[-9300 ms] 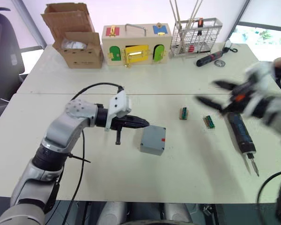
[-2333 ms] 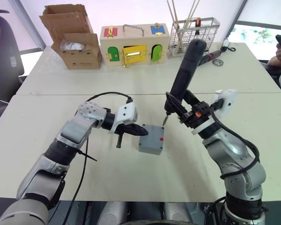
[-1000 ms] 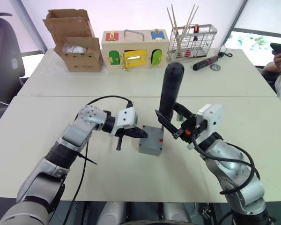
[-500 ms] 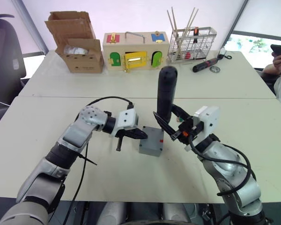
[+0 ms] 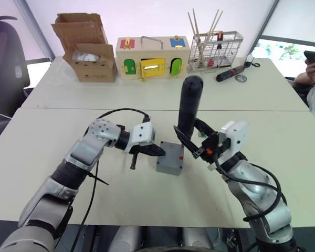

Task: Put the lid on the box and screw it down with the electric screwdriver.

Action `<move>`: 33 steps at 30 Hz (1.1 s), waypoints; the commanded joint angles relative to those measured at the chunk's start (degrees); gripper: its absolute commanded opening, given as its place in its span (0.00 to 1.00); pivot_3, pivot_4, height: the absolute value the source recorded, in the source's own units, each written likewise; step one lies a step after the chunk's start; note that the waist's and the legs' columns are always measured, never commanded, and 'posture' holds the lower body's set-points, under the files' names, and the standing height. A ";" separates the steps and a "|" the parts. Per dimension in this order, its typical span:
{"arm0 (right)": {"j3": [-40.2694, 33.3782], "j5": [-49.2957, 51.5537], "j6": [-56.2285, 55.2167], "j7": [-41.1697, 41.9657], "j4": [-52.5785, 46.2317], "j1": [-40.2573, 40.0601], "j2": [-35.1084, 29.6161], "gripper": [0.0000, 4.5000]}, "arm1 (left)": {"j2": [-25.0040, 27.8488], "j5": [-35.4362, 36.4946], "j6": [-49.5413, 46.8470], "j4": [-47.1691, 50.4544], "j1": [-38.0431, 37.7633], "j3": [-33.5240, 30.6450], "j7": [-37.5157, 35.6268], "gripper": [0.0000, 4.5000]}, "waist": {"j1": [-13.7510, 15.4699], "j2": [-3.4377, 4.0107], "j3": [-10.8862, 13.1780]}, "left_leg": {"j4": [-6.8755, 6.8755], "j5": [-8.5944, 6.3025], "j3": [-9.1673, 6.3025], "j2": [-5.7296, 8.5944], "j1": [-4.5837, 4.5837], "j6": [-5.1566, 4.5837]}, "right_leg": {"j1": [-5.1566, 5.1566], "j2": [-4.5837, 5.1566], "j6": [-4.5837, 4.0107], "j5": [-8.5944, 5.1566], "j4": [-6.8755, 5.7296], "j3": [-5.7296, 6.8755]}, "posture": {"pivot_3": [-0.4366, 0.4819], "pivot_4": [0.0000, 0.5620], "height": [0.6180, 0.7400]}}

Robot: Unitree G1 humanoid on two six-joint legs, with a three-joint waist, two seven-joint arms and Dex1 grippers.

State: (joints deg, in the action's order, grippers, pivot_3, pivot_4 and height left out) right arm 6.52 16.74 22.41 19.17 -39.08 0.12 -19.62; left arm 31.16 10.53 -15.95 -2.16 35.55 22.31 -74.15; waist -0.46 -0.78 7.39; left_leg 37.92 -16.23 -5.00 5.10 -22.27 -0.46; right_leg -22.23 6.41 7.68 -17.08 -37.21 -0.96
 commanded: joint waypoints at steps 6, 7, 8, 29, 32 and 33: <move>0.33 -0.69 4.49 -0.75 8.11 -3.36 0.06 0.44 | 0.56 -1.28 -0.80 0.48 -0.87 1.17 -0.52 0.00 | 0.06 -0.03 -0.11 | 0.00 0.00 -0.02 0.00 0.02 0.00 | 0.03 0.00 0.00 0.00 0.02 0.00 | 0.48 0.27 1.00; 0.27 -0.67 4.49 -0.80 8.14 -3.31 0.11 0.44 | 0.59 -1.26 -0.84 0.55 -0.92 1.15 -0.54 0.00 | 0.08 -0.03 -0.13 | 0.00 -0.01 -0.03 0.00 0.04 0.00 | 0.05 0.00 0.00 0.00 0.03 0.00 | 0.48 0.27 1.00; 0.20 -0.57 4.48 -0.81 8.07 -3.25 0.17 0.44 | 0.62 -1.26 -0.86 0.61 -0.96 1.14 -0.55 0.00 | 0.10 -0.05 -0.15 | 0.00 -0.01 -0.03 0.01 0.04 -0.01 | 0.05 0.00 0.00 0.00 0.04 -0.01 | 0.48 0.27 1.00; -15.80 22.78 20.87 -0.15 -5.77 16.53 -5.86 0.44 | -2.91 0.50 -1.56 -2.47 0.11 -0.91 0.81 0.00 | 1.17 0.45 0.34 | -0.02 -0.04 0.00 0.08 -0.22 -0.06 | -0.06 0.11 -0.01 0.00 0.19 -0.07 | 0.48 0.27 1.00; -20.49 30.07 24.09 -0.71 -4.66 21.87 -8.18 0.44 | -3.88 3.93 -4.66 -2.43 1.82 -4.66 1.76 0.00 | 1.11 0.50 0.48 | -0.01 -0.03 0.02 0.06 -0.49 -0.05 | -0.22 0.11 0.00 0.00 0.14 -0.06 | 0.48 0.27 1.00; -22.00 32.65 24.86 -1.10 -3.94 23.51 -8.65 0.44 | -4.12 5.07 -5.62 -2.41 2.44 -5.88 2.11 0.00 | 1.06 0.53 0.55 | -0.01 -0.03 0.02 0.04 -0.58 -0.05 | -0.32 0.10 0.00 0.00 0.11 -0.06 | 0.48 0.27 1.00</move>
State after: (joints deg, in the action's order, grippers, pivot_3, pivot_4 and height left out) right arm -11.83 44.19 47.20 18.41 -40.77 20.90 -27.61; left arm 27.00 13.39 -19.87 -4.72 36.18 19.57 -72.84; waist 0.61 -0.25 7.93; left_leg 37.90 -16.25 -4.98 5.14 -22.97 -0.51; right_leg -22.67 6.50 7.68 -17.08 -37.12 -1.01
